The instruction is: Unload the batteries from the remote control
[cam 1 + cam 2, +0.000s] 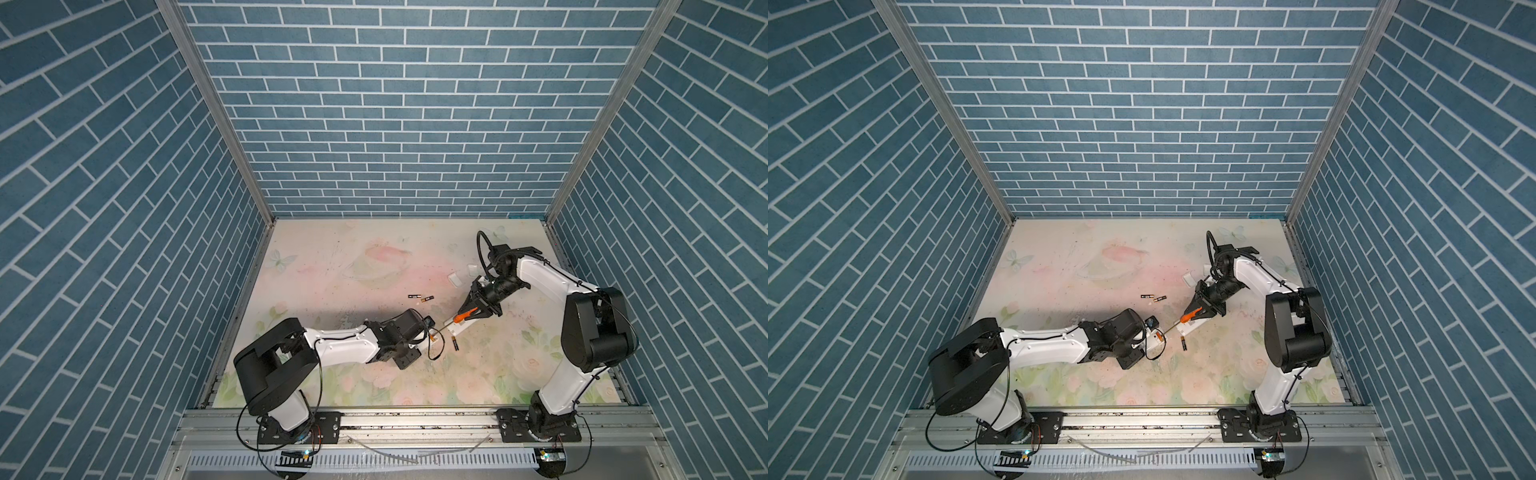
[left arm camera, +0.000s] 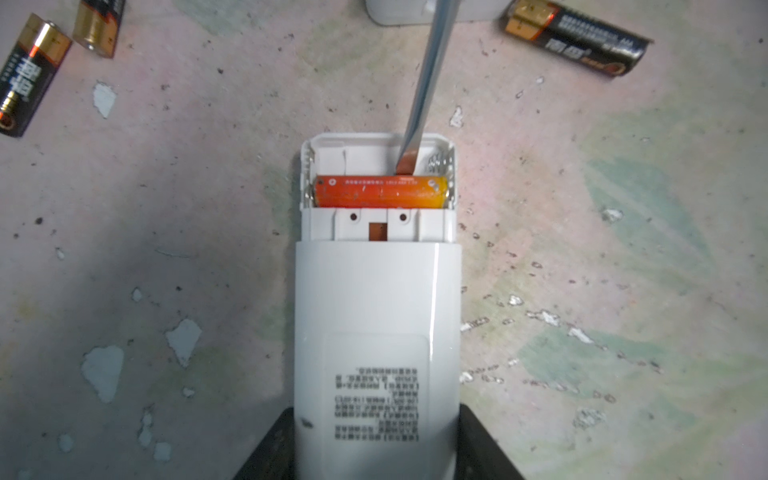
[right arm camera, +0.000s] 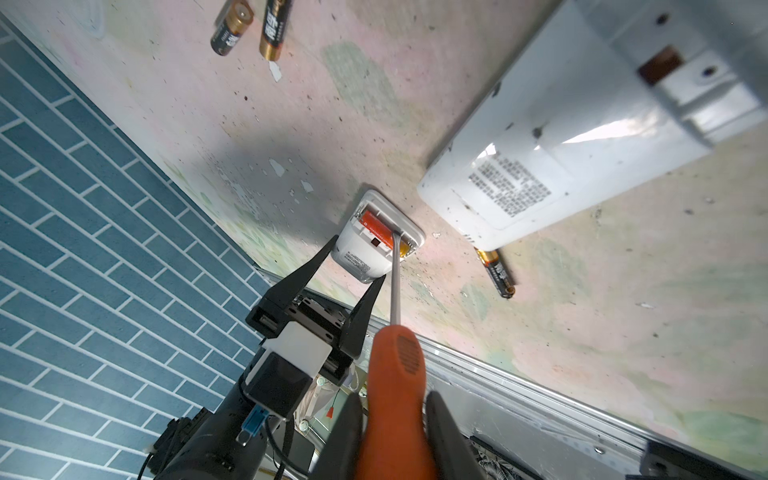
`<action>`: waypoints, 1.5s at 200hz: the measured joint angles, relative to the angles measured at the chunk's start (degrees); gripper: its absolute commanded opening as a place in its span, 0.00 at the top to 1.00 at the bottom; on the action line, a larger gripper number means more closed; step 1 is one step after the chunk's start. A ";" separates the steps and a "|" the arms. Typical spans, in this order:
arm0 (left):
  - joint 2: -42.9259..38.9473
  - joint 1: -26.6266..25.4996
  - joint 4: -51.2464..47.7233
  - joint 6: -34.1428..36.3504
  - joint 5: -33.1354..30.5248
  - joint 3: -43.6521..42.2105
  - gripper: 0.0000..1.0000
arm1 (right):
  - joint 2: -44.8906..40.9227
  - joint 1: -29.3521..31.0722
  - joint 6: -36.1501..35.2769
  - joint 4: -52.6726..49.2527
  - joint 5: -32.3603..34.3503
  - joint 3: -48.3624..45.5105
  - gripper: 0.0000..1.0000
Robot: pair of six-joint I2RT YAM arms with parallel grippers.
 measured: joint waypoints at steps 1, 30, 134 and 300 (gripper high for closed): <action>0.02 0.00 0.00 0.00 0.00 0.00 0.86 | 0.00 0.00 0.00 0.00 -0.02 0.00 1.00; 0.24 0.00 -0.44 0.00 0.00 0.37 0.86 | 0.11 0.00 0.00 0.02 0.00 0.02 1.00; 0.42 -0.02 -0.81 -0.11 -0.02 0.66 0.86 | 0.07 1.44 -1.68 -0.42 1.40 1.16 1.00; 0.68 -0.35 -0.02 -0.87 -0.24 0.74 0.88 | -0.15 2.86 -3.17 -4.22 3.98 3.72 1.00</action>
